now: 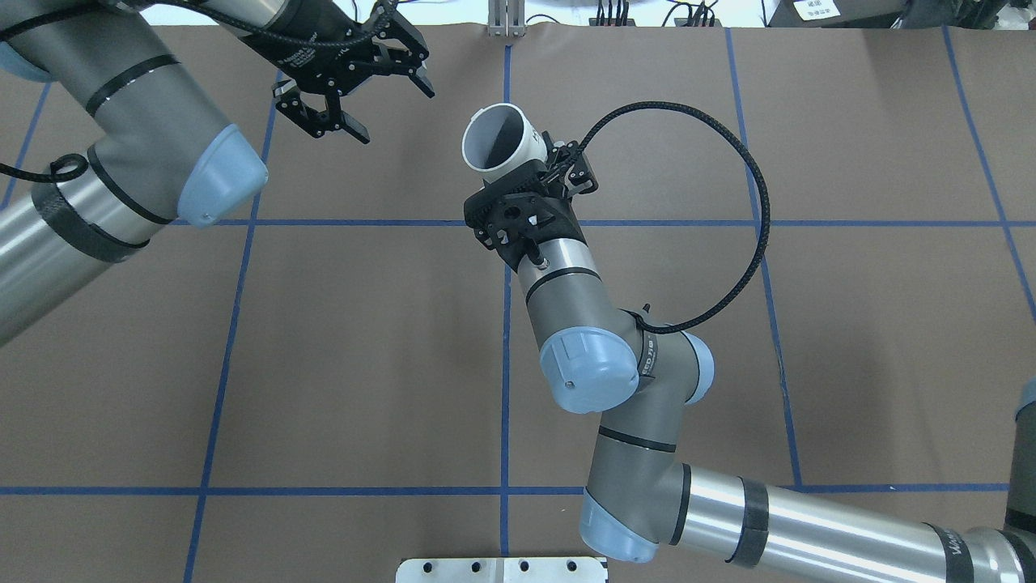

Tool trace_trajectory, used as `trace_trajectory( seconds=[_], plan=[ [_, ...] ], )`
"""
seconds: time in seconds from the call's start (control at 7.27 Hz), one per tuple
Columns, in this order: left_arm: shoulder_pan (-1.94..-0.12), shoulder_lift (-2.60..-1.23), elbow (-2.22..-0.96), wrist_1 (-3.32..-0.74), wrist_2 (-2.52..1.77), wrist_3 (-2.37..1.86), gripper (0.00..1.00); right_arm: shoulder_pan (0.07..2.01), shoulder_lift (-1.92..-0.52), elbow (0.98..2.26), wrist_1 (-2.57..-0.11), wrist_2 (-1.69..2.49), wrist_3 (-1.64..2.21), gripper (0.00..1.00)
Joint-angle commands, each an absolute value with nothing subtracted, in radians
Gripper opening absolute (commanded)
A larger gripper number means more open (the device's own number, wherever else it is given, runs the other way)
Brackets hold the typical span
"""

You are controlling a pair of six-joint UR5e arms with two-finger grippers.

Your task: Left arm hands cup to right arm to dump lemon

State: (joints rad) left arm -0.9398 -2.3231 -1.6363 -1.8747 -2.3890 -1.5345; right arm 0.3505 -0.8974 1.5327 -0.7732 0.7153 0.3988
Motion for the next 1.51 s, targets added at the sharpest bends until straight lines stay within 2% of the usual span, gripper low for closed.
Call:
trace_trajectory(
  seconds=[0.0, 0.69, 1.24, 1.38],
  plan=[
    [-0.899, -2.333, -1.635, -1.876, -2.39, -1.532, 0.9, 0.35, -0.897, 1.537, -0.773, 0.715, 0.399, 0.05],
    [-0.882, -2.388, -1.577, -1.878, -2.39, -1.529, 0.86, 0.338, -0.897, 1.537, -0.772, 0.713, 0.4, 0.06],
    [-0.842, -2.385, -1.565, -1.908, -2.388, -1.529, 0.74, 0.337, -0.897, 1.537, -0.772, 0.713, 0.4, 0.06],
    [-0.842, -2.385, -1.565, -1.908, -2.388, -1.529, 0.68, 0.336, -0.897, 1.537, -0.772, 0.713, 0.4, 0.06]
  ],
)
